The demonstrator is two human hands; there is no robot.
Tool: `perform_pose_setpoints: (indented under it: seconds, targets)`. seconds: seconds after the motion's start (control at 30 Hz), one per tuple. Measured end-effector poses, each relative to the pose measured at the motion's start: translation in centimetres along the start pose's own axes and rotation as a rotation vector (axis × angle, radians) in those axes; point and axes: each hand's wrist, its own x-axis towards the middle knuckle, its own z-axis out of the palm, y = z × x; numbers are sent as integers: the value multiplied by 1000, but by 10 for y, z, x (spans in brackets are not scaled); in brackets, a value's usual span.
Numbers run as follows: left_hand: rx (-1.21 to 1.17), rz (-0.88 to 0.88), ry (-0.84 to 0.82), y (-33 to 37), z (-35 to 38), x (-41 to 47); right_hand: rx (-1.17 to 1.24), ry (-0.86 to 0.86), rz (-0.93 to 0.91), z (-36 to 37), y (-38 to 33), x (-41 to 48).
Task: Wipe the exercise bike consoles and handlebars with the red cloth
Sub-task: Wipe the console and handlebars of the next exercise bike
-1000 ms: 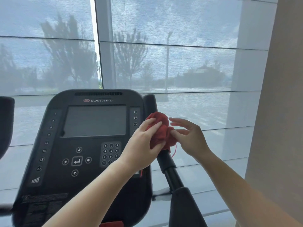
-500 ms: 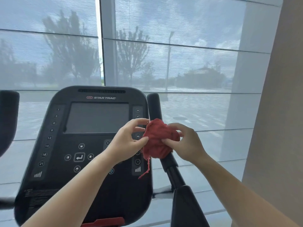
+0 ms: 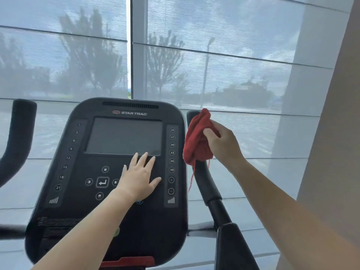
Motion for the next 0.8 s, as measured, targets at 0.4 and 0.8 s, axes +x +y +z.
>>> perform_pose_setpoints:
  seconds: [0.4,0.8]
  targets:
    - [8,27,37,-6,19,-3,-59,-88,76,-2,29,-20]
    - [37,70,33,-13,23,-7,57,7,92,5,11,1]
